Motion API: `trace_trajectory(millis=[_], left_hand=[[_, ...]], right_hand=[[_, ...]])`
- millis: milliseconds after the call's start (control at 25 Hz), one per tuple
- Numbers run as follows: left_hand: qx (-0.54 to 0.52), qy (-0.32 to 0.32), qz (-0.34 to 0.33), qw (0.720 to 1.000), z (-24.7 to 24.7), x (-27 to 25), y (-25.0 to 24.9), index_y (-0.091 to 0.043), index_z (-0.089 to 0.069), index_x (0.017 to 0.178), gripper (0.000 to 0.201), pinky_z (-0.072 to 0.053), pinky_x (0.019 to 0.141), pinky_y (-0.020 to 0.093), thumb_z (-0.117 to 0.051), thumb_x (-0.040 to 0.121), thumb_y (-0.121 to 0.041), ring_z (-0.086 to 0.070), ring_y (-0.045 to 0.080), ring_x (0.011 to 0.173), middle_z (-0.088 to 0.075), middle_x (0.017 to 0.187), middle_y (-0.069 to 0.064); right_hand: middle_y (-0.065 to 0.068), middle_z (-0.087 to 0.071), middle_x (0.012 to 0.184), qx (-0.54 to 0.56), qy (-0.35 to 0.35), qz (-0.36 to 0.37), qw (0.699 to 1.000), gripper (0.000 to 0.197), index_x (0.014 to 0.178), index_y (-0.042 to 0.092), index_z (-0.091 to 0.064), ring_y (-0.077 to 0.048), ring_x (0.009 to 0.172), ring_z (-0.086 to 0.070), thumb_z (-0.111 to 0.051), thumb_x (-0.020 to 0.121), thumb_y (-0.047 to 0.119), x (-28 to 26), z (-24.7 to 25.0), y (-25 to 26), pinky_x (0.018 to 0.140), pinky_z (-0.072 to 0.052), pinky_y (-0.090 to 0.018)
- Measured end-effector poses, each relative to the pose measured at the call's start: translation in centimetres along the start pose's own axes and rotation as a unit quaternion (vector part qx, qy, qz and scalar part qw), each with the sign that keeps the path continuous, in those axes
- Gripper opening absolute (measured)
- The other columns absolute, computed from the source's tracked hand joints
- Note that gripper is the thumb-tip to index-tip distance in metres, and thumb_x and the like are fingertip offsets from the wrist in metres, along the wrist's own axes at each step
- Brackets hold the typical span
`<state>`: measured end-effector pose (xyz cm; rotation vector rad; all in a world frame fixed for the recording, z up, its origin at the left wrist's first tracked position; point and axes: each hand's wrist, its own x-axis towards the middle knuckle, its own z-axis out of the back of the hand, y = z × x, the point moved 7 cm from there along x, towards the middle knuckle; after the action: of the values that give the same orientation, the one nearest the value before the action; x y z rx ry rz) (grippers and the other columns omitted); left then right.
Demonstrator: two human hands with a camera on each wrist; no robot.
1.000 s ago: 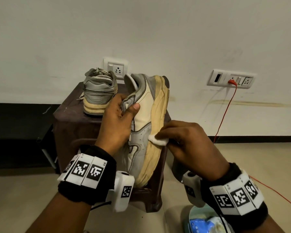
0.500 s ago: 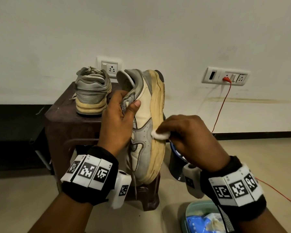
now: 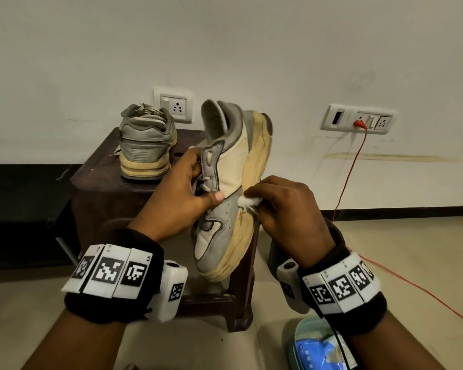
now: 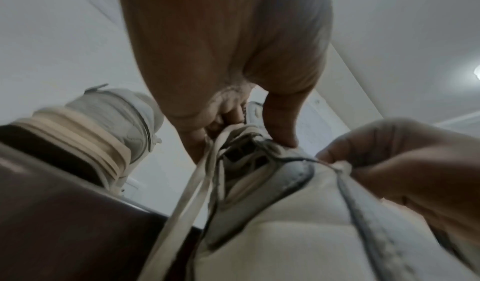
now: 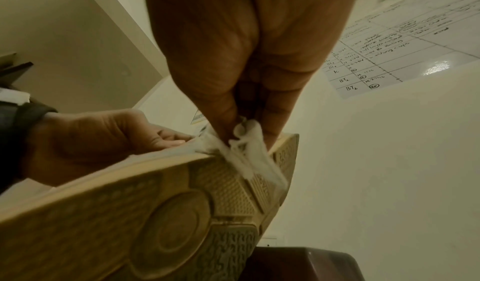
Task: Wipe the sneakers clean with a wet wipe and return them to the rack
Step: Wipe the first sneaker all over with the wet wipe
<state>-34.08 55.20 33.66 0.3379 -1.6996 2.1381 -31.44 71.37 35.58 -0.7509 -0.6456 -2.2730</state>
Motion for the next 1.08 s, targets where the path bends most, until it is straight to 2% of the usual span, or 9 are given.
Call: trace_trajectory(millis=[80, 160, 320, 480, 560, 640, 840, 960, 1080], left_hand=[[0.071, 0.007, -0.008, 0.997, 0.2, -0.2, 0.2, -0.037, -0.043, 0.124, 0.059, -0.045, 0.104, 0.043, -0.074, 0.076, -0.023, -0.056, 0.004, 0.12, -0.06, 0.127, -0.013], [0.101, 0.003, -0.015, 0.995, 0.1, -0.3, 0.2, -0.029, -0.04, 0.124, 0.058, -0.047, 0.101, 0.044, -0.067, 0.075, -0.041, -0.056, 0.006, 0.12, -0.06, 0.127, -0.012], [0.069, -0.032, -0.041, 0.996, -0.6, -0.1, -0.5, -0.018, -0.039, 0.128, 0.052, -0.047, 0.102, 0.043, -0.063, 0.083, -0.03, -0.055, 0.005, 0.12, -0.058, 0.126, -0.01], [0.014, -0.077, -0.033, 0.996, 0.1, 0.1, -0.5, -0.02, -0.043, 0.126, 0.045, -0.048, 0.1, 0.044, -0.065, 0.088, -0.014, -0.059, 0.008, 0.116, -0.062, 0.123, -0.008], [-0.023, -0.084, -0.024, 0.996, 0.4, 0.1, -0.5, -0.022, -0.045, 0.124, 0.044, -0.05, 0.098, 0.044, -0.066, 0.087, -0.01, -0.061, 0.01, 0.114, -0.064, 0.122, -0.006], [-0.032, -0.072, -0.024, 0.997, 0.1, 0.1, -0.7, -0.021, -0.047, 0.123, 0.044, -0.053, 0.094, 0.046, -0.067, 0.086, -0.012, -0.064, 0.012, 0.111, -0.065, 0.12, -0.003], [-0.002, -0.023, -0.019, 1.0, -2.2, -0.1, -1.3, -0.026, -0.048, 0.123, 0.048, -0.055, 0.088, 0.048, -0.067, 0.08, -0.033, -0.067, 0.013, 0.104, -0.067, 0.115, -0.006], [0.002, -0.041, -0.024, 0.999, -1.8, -0.1, -1.4, -0.028, -0.048, 0.123, 0.051, -0.054, 0.087, 0.049, -0.067, 0.077, -0.04, -0.067, 0.015, 0.104, -0.068, 0.115, -0.005], [0.028, -0.053, -0.024, 0.998, -1.3, -0.1, -1.5, -0.03, -0.05, 0.121, 0.046, -0.056, 0.083, 0.048, -0.068, 0.078, -0.037, -0.068, 0.013, 0.101, -0.068, 0.113, -0.006]], right_hand=[[-0.004, -0.069, 0.084, -0.012, -0.003, -0.007, 1.0, 0.017, 0.091, 0.012, -0.074, -0.021, 0.074, -0.064, -0.071, 0.075, 0.007, 0.1, -0.3, -0.1, 0.062, -0.055, -0.042], [-0.003, -0.069, 0.085, -0.017, -0.026, -0.02, 0.999, 0.019, 0.093, 0.012, -0.074, -0.019, 0.074, -0.063, -0.069, 0.076, 0.004, 0.3, 0.0, -0.3, 0.064, -0.054, -0.039], [-0.004, -0.07, 0.09, 0.0, -0.049, -0.02, 0.999, 0.019, 0.097, 0.01, -0.073, -0.018, 0.079, -0.064, -0.066, 0.081, 0.004, 0.4, 0.8, -0.1, 0.068, -0.055, -0.039], [0.0, -0.071, 0.095, 0.04, 0.042, 0.034, 0.998, 0.017, 0.098, 0.013, -0.074, -0.013, 0.088, -0.066, -0.065, 0.083, 0.012, -0.4, 1.7, 1.3, 0.074, -0.056, -0.036], [0.002, -0.071, 0.095, 0.033, 0.074, 0.051, 0.995, 0.02, 0.098, 0.015, -0.074, -0.011, 0.088, -0.066, -0.068, 0.081, 0.008, -1.0, 1.9, 1.9, 0.075, -0.056, -0.033], [0.0, -0.071, 0.094, 0.011, 0.052, 0.058, 0.997, 0.022, 0.098, 0.013, -0.073, -0.014, 0.086, -0.066, -0.072, 0.078, 0.003, -1.2, 1.9, 2.2, 0.072, -0.056, -0.034], [-0.005, -0.069, 0.092, -0.008, -0.061, 0.025, 0.998, 0.017, 0.097, 0.008, -0.072, -0.017, 0.08, -0.065, -0.07, 0.081, 0.003, 0.1, 2.4, 1.1, 0.067, -0.056, -0.037], [-0.004, -0.069, 0.094, 0.006, 0.001, 0.048, 0.999, 0.019, 0.099, 0.011, -0.073, -0.017, 0.085, -0.065, -0.071, 0.081, 0.004, 0.0, 2.0, 1.8, 0.068, -0.055, -0.037], [-0.001, -0.068, 0.096, -0.008, 0.093, 0.098, 0.991, 0.025, 0.098, 0.015, -0.073, -0.017, 0.087, -0.064, -0.072, 0.077, 0.002, -0.9, 1.2, 3.2, 0.069, -0.055, -0.038]])
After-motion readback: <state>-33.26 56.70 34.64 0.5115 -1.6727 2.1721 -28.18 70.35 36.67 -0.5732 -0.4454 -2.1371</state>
